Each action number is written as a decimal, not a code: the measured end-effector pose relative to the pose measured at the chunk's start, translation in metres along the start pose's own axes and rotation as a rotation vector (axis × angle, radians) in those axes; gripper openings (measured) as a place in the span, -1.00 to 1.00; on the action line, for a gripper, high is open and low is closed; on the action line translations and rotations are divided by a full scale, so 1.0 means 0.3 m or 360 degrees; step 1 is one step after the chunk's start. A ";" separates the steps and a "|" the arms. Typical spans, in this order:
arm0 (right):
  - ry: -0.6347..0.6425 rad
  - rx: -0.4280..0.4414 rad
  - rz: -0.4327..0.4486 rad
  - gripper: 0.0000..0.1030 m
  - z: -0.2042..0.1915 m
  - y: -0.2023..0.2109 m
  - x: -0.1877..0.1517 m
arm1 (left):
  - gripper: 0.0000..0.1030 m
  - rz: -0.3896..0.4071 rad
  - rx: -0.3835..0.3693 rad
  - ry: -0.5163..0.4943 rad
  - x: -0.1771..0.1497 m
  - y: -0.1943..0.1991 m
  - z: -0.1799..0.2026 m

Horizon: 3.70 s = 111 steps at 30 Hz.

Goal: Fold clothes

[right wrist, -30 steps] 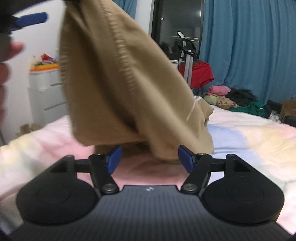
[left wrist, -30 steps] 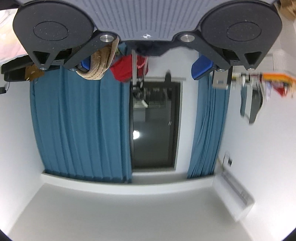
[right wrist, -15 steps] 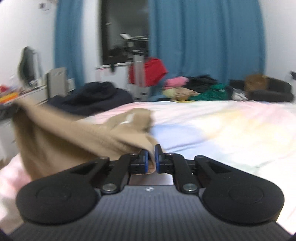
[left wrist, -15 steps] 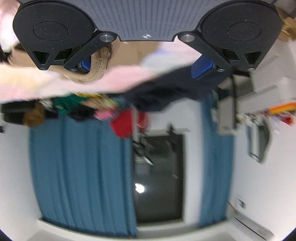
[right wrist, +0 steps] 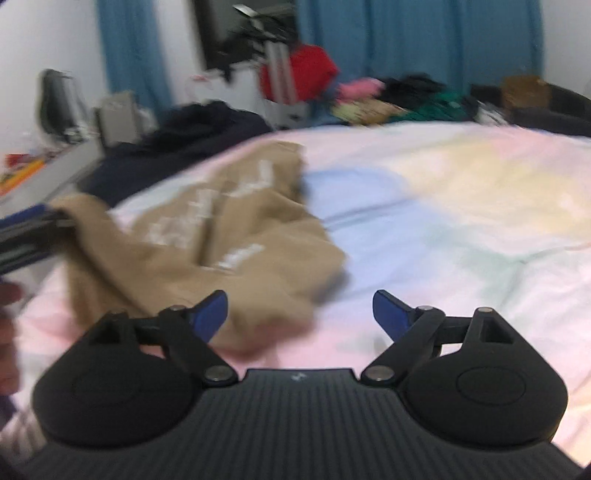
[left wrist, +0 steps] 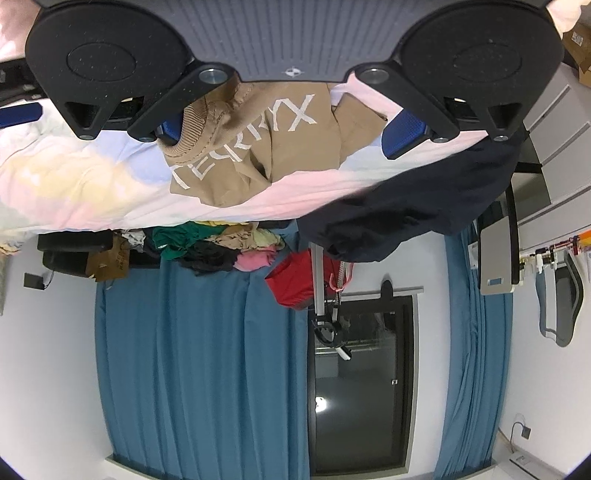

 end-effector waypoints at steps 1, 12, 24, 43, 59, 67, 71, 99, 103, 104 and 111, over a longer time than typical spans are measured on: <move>0.0033 0.0036 0.0018 0.68 -0.021 0.010 -0.001 | 0.99 0.0003 -0.0005 -0.0003 0.002 0.004 0.005; 0.0221 -0.0216 0.0333 0.68 -0.229 -0.058 -0.006 | 0.99 0.0102 0.0038 -0.0032 -0.003 0.042 0.038; -0.0264 -0.0555 0.0233 0.67 0.037 -0.118 0.037 | 0.99 0.0450 0.0195 0.0091 0.038 0.177 0.019; -0.0341 -0.0521 0.0674 0.67 0.181 0.005 0.225 | 0.99 -0.0023 0.0031 -0.0154 -0.033 0.085 0.039; -0.0351 -0.0518 0.0651 0.68 0.243 0.002 0.205 | 1.00 -0.0081 0.0390 0.0041 -0.100 0.016 -0.052; -0.0145 -0.0612 0.0487 0.68 0.166 -0.083 0.124 | 1.00 0.0176 0.0521 0.0032 -0.001 0.110 -0.072; -0.0302 -0.0565 0.0698 0.67 0.183 0.089 0.184 | 1.00 0.0368 0.0516 0.0021 0.116 0.238 -0.029; -0.0120 -0.0245 0.1401 0.70 0.048 1.597 0.916 | 1.00 0.1001 0.0239 0.0176 1.315 1.347 0.048; -0.0121 -0.0268 0.1281 0.70 0.084 1.449 0.903 | 1.00 0.0883 0.0172 0.0206 1.253 1.176 0.031; -0.0120 -0.0277 0.1240 0.70 0.091 1.386 0.909 | 1.00 0.0842 0.0174 0.0209 1.235 1.110 0.020; -0.0157 -0.0283 0.0962 0.70 0.141 0.876 0.974 | 1.00 0.0546 0.0206 0.0258 1.084 0.502 -0.157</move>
Point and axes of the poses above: each gripper's, at about its wrist camera, not at the fingertips, and y roughly against the way its jaws point, z to its right, x to its top, the point moved 1 cm from there along -y, roughly the way its jaws point, and after that the axes turned 9 degrees about -x, right-handed, at the moved point
